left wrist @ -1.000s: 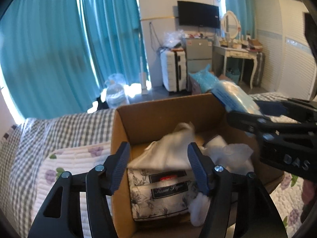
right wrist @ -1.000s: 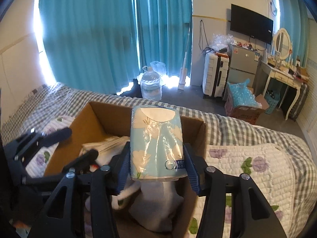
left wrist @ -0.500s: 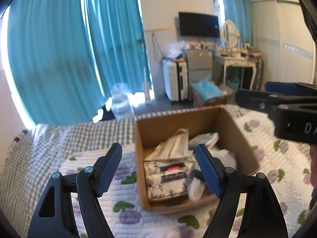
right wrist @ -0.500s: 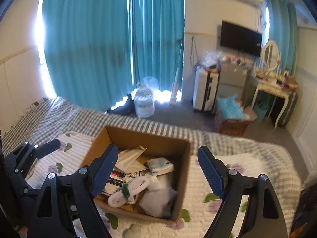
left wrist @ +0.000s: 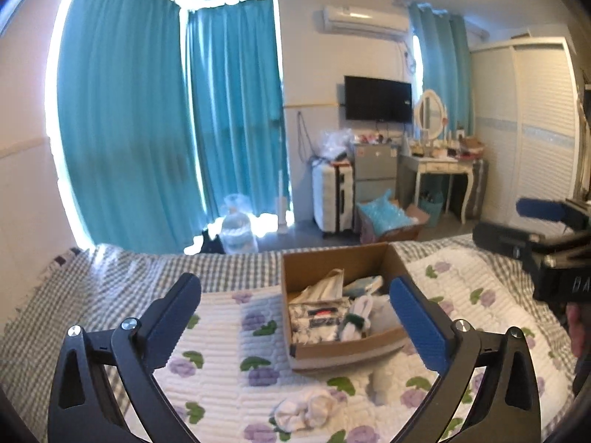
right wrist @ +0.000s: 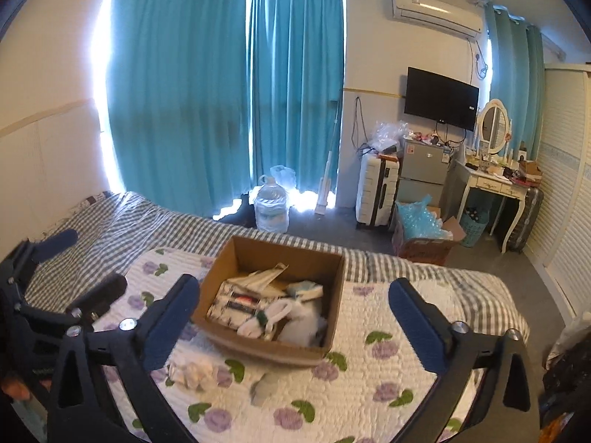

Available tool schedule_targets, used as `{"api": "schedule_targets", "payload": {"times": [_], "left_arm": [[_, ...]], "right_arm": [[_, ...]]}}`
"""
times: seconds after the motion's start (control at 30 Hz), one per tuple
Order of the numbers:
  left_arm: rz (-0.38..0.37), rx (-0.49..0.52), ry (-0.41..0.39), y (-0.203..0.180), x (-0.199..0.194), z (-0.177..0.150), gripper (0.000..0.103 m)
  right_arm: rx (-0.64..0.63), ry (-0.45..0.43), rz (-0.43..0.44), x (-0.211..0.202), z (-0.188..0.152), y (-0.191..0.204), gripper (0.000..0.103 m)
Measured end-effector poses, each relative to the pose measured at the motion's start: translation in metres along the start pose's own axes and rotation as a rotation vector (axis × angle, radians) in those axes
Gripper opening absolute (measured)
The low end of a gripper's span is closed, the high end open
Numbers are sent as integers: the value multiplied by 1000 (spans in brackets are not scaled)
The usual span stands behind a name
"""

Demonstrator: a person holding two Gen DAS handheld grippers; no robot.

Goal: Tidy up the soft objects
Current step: 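Place the tissue pack and mask into the box and open both tools, then grasp the white plush toy with the right tool while the left tool grasps the lace cloth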

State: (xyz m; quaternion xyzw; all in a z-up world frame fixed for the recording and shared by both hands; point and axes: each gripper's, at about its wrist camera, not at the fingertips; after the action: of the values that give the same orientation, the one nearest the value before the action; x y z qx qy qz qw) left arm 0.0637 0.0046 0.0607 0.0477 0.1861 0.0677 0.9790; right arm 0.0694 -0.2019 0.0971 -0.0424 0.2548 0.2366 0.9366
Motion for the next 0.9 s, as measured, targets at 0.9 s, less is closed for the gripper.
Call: {"api": "schedule_targets", "payload": {"times": [0.9], "left_arm": [[-34,-1,422,-29,122,-184,83]], "right_arm": [[102,362,51,180,-178,-30,99]]}}
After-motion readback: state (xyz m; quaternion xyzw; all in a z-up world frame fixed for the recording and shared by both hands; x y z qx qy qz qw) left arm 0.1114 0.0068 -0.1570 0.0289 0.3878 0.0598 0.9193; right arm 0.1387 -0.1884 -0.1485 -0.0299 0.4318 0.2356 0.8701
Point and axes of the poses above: each gripper's, at about its wrist camera, not at the fingertips, and x roughly the way its jaws point, y to its left, z to its top, and after that the axes turned 10 degrees about z, right-handed
